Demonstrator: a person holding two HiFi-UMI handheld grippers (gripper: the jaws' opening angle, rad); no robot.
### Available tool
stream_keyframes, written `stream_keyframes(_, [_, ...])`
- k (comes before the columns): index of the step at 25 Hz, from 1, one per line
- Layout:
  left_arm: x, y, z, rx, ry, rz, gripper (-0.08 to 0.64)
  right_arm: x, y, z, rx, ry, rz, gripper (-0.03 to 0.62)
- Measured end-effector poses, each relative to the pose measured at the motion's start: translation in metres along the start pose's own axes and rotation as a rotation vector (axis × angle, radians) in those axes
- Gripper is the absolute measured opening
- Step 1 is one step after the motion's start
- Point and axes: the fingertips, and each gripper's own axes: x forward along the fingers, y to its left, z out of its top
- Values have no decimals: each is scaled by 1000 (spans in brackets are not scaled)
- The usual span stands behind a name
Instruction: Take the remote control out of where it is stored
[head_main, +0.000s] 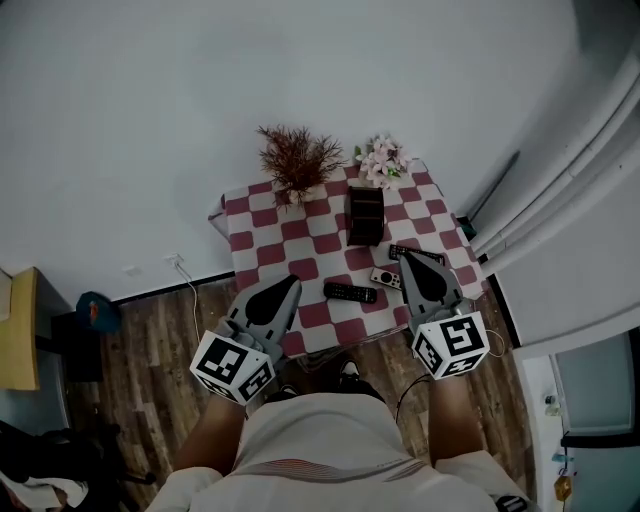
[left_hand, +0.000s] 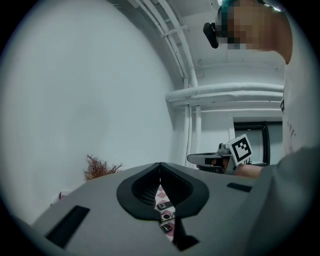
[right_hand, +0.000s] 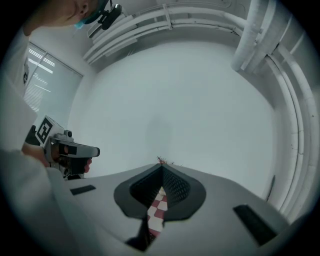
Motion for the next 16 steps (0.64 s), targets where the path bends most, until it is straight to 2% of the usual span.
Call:
stream_keyframes(7, [-4, -7, 1, 11, -8, -35, 9, -14, 3, -2, 8, 8, -45, 12])
stream_keyframes(16, [-8, -5, 2, 11, 3, -27, 9, -14, 2, -6, 3, 25, -77, 12])
